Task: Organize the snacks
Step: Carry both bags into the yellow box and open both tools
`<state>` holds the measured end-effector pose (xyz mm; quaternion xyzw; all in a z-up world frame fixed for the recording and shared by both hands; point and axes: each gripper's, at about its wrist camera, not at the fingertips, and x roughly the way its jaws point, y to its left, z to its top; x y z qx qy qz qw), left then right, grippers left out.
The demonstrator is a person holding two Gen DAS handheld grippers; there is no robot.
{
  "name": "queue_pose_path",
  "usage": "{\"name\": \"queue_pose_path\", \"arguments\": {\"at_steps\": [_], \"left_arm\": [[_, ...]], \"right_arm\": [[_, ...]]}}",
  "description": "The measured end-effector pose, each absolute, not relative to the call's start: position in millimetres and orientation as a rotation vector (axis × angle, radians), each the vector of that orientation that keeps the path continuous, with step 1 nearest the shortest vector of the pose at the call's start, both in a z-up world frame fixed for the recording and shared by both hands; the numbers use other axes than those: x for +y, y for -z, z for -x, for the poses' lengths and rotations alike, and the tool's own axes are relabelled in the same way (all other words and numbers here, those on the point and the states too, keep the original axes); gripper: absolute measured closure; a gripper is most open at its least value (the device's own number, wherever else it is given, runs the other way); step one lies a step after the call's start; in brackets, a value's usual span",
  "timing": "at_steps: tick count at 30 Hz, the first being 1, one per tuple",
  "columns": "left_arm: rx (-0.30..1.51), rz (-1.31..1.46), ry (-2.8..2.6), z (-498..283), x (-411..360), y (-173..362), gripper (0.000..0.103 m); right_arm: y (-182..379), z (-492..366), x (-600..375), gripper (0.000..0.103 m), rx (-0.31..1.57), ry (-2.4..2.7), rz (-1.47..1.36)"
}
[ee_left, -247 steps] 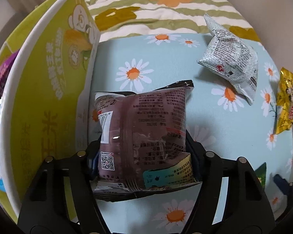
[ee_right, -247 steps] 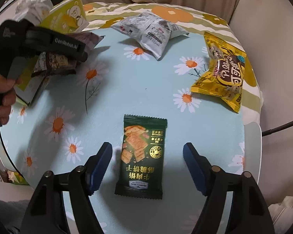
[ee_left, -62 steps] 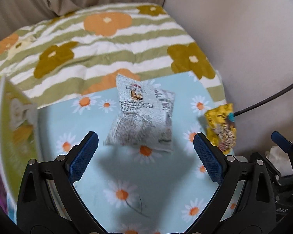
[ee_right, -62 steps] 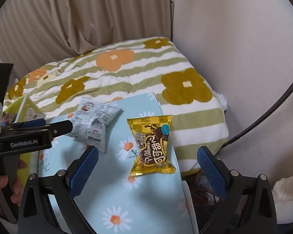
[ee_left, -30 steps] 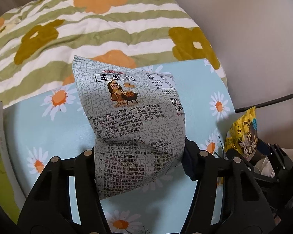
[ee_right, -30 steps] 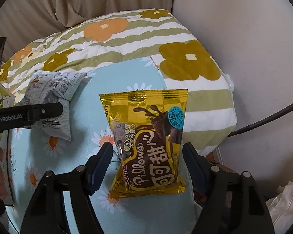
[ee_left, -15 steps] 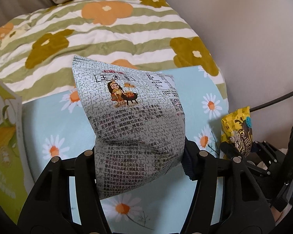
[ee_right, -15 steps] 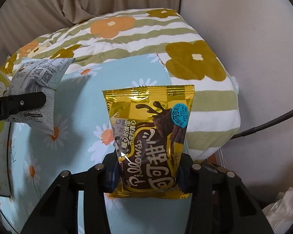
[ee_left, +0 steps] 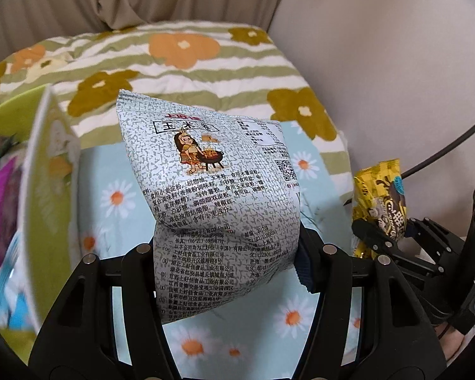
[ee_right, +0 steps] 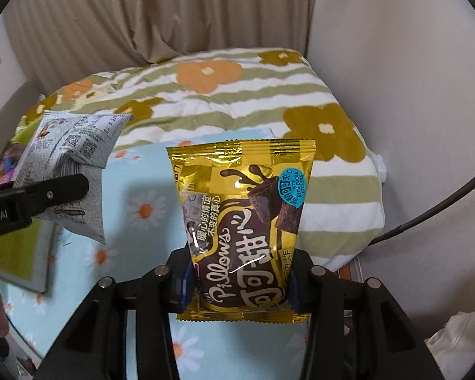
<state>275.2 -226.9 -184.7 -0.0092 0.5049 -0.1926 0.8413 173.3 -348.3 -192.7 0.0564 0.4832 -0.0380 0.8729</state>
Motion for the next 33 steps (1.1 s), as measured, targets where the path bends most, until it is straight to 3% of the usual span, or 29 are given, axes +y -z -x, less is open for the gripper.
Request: {"name": "queue_pose_path", "arguments": {"at_steps": [17,33], "left_arm": [[0.879,0.15,0.23,-143,-120,70,0.047],[0.819,0.206,0.104,-172,33,35,0.047]], "right_arm": [[80,-120,-247,0.061,0.795,-0.256,-0.051],[36,-167,-122,0.061,0.727,-0.381,-0.021]]}}
